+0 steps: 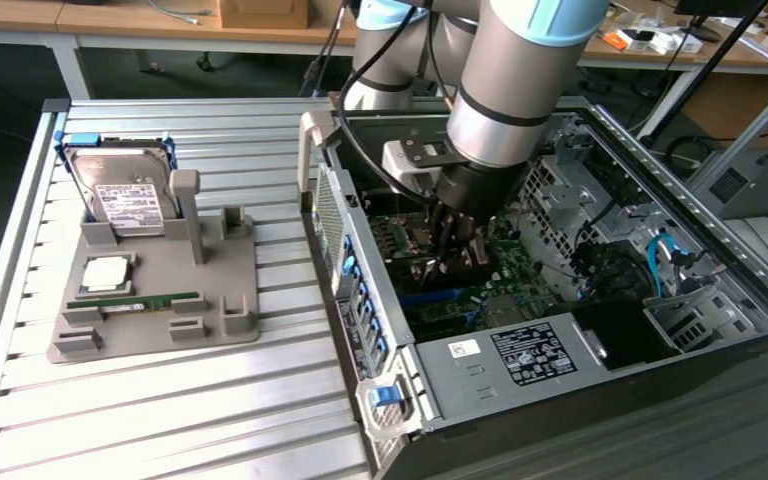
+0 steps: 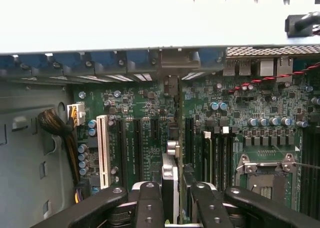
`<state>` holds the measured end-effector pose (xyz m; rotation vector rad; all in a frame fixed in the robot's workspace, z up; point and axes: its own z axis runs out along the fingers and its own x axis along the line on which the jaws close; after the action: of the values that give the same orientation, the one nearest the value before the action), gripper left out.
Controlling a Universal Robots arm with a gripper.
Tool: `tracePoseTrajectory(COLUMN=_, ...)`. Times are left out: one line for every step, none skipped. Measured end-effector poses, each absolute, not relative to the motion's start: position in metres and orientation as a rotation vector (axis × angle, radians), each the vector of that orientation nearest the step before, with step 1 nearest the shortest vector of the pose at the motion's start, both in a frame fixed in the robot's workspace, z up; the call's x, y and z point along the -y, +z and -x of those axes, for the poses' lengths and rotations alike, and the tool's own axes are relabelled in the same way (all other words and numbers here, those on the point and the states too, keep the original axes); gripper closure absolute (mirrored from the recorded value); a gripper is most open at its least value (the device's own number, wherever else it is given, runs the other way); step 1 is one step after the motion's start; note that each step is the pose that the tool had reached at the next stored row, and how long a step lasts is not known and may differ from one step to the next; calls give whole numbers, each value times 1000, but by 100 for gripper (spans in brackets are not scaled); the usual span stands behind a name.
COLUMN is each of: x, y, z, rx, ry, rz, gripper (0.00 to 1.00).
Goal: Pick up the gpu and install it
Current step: 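Insert the gpu into the slot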
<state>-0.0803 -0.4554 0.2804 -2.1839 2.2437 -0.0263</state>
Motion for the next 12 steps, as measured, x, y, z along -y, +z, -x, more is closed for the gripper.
tracePoseTrajectory(x=455, y=280, z=80, rx=-2244, ry=-26, rz=2184, gripper=73)
tracePoseTrajectory(x=455, y=280, z=80, rx=-2244, ry=-26, rz=2184, gripper=73)
tracePoseTrajectory(x=455, y=280, z=80, rx=-2244, ry=-26, rz=2184, gripper=73)
tracePoseTrajectory(x=455, y=280, z=80, rx=-2244, ry=-26, rz=2184, gripper=73)
tracePoseTrajectory(x=455, y=280, z=80, rx=-2244, ry=-26, rz=2184, gripper=73)
tracePoseTrajectory(x=455, y=280, z=80, rx=-2244, ry=-26, rz=2184, gripper=73)
tracePoseTrajectory(x=455, y=280, z=80, rx=-2244, ry=-26, rz=2184, gripper=73)
tracePoseTrajectory(x=455, y=280, z=80, rx=-2244, ry=-26, rz=2184, gripper=73)
tracePoseTrajectory(x=455, y=280, z=81, rx=-2244, ry=-27, rz=2184, gripper=73)
tracePoseTrajectory(x=455, y=280, z=82, rx=-2244, ry=-26, rz=2184, gripper=73)
tracePoseTrajectory(x=455, y=280, z=82, rx=-2244, ry=-26, rz=2184, gripper=73)
tracePoseTrajectory(x=455, y=280, z=82, rx=-2244, ry=-26, rz=2184, gripper=73)
